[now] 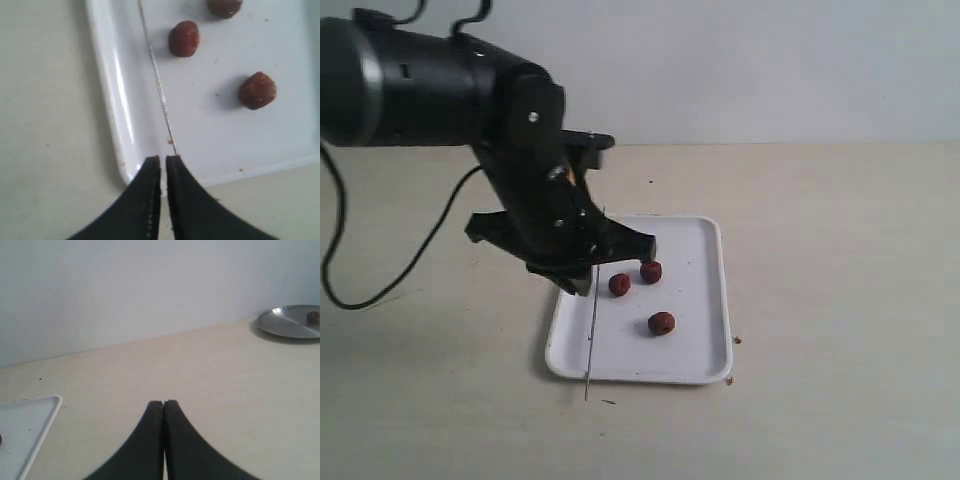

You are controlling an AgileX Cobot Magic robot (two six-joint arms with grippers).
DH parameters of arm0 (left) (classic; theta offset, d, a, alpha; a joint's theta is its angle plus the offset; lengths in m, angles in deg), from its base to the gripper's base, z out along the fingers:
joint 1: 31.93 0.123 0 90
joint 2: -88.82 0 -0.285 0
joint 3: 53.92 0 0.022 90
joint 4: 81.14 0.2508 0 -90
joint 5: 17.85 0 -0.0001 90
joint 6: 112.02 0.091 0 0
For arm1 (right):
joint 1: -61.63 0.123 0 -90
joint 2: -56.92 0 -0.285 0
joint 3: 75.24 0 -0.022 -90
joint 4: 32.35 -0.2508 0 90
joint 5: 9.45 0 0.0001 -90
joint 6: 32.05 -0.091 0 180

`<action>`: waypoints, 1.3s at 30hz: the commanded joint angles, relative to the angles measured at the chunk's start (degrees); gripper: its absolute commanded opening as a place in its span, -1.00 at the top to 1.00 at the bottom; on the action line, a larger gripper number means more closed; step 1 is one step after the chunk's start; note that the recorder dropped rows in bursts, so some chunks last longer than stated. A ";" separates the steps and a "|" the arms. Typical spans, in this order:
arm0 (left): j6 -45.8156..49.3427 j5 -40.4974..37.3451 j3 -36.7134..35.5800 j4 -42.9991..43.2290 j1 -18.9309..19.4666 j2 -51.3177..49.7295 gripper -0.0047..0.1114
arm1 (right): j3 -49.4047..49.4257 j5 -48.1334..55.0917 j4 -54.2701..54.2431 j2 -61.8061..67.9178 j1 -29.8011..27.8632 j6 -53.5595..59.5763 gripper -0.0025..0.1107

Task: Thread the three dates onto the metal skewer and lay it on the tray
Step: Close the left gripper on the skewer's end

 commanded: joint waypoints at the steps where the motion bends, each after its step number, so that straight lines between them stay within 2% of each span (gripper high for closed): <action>1: 1.60 -4.56 8.49 -1.57 -1.63 -7.82 0.35 | 0.25 -0.72 0.00 -0.31 -0.35 -0.14 0.96; 2: 1.60 -4.66 9.97 -1.96 -1.78 -10.35 0.20 | 0.25 -0.73 0.00 -0.31 -0.35 -0.25 0.96; 4: 1.49 -4.66 10.93 -1.96 -1.78 -12.64 0.11 | 0.25 -0.73 0.00 -0.31 -0.35 -0.25 0.96; 30: -1.46 -4.13 10.67 1.29 -1.20 -17.96 0.11 | 0.25 -0.73 0.00 -0.31 -0.35 -0.25 0.96; 33: -2.34 -3.87 10.67 1.29 -1.20 -18.23 0.20 | 0.25 -0.73 0.00 -0.31 -0.35 -0.25 0.96; 39: -2.72 -3.87 10.67 1.29 -1.20 -18.35 0.62 | 0.25 -0.73 0.00 -0.31 -0.35 -0.25 0.96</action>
